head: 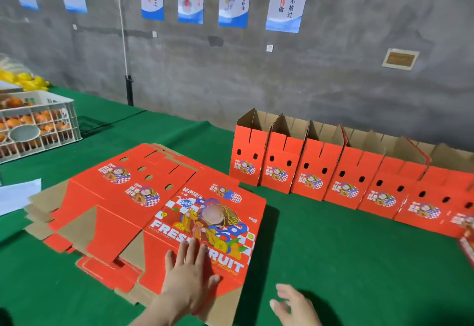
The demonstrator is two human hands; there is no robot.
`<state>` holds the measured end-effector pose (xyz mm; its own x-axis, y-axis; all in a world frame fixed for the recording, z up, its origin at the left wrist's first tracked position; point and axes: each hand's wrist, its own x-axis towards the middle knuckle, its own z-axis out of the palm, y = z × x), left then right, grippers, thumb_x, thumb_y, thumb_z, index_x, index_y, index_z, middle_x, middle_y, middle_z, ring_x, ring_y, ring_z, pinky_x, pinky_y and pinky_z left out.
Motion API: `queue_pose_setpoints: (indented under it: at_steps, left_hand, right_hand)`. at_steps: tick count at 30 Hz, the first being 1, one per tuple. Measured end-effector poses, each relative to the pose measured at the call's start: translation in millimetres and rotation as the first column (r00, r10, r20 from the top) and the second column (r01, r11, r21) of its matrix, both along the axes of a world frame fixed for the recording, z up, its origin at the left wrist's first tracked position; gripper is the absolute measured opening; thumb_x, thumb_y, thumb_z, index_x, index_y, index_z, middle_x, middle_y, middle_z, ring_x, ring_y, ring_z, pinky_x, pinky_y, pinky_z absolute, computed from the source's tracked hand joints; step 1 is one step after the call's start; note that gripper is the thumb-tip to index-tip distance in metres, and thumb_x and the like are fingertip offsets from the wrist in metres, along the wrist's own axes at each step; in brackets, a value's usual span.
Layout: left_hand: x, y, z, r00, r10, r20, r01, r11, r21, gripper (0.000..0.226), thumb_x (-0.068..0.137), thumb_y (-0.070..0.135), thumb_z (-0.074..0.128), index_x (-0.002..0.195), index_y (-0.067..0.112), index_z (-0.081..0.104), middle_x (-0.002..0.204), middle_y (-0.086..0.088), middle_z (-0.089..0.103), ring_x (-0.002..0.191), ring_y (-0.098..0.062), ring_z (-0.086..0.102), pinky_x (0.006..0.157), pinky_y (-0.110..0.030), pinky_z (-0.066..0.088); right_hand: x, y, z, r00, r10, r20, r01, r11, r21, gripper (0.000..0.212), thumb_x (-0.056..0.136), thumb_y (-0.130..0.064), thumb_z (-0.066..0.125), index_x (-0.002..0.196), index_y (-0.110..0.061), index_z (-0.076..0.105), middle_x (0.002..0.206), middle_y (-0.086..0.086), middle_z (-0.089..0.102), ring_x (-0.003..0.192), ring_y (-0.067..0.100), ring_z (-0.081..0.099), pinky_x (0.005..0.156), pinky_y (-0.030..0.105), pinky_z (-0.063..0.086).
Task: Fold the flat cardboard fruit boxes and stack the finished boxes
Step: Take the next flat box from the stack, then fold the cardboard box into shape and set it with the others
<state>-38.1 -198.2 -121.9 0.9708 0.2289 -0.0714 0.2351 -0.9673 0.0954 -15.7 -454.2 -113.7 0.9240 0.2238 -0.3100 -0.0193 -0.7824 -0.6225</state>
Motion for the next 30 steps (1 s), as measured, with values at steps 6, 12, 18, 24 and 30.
queue_pose_setpoints:
  at_steps: [6,12,18,24,30]
  left_hand:
    - [-6.2,-34.1,-3.7,0.998,-0.067,-0.009,0.066,0.997,-0.027,0.089,0.083,0.072,0.032,0.152,0.021,0.007,0.160,-0.005,-0.003,0.146,-0.030,-0.008,0.114,-0.056,-0.003]
    - [-8.2,-43.0,12.2,0.983,-0.182,-0.007,0.174,0.953,-0.247,0.069,0.085,0.059,0.047,0.147,0.037,0.025,0.160,0.002,0.009,0.147,-0.022,-0.007,0.116,-0.050,-0.004]
    - [-10.1,-22.6,46.6,0.929,0.098,0.357,0.236,0.588,-0.774,0.026,0.088,0.005,0.063,0.105,0.024,0.069,0.097,0.016,0.072,0.101,-0.011,0.066,0.082,-0.010,0.046]
    - [-3.4,-19.1,58.1,0.835,-0.388,0.390,0.538,0.724,-0.431,0.078,0.079,0.074,0.046,0.138,0.023,0.048,0.145,0.017,0.033,0.137,0.001,0.027,0.113,-0.017,0.019]
    - [23.5,-52.7,95.5,0.660,-0.533,0.530,0.598,0.800,0.060,0.054,0.079,0.036,0.073,0.127,0.016,0.061,0.135,-0.002,0.056,0.128,-0.026,0.050,0.109,-0.051,0.028]
  right_hand:
    - [11.1,55.7,-2.1,0.718,-0.236,-0.655,0.630,0.620,0.467,0.040,0.097,-0.023,0.055,0.123,0.007,0.052,0.105,0.024,0.069,0.088,0.033,0.068,0.070,0.040,0.054]
    - [10.8,57.9,1.4,0.751,-0.423,-0.507,0.654,0.582,0.483,0.013,0.097,-0.014,0.054,0.098,-0.005,0.063,0.094,0.016,0.071,0.087,0.031,0.068,0.076,0.038,0.052]
    - [19.0,-6.4,33.2,0.783,-0.534,-0.320,0.611,0.560,0.560,0.022,0.102,-0.020,0.044,0.098,-0.007,0.062,0.091,0.014,0.072,0.081,0.028,0.069,0.065,0.033,0.051]
    - [25.2,-68.0,85.2,0.762,-0.612,-0.212,0.601,0.547,0.583,0.025,0.102,-0.020,0.043,0.093,-0.007,0.062,0.080,0.010,0.071,0.067,0.022,0.066,0.058,0.028,0.047]
    - [26.7,-126.3,122.0,0.688,-0.696,-0.206,0.689,0.536,0.488,0.021,0.099,-0.019,0.051,0.094,-0.002,0.062,0.063,0.006,0.064,0.052,0.020,0.060,0.049,0.025,0.042]
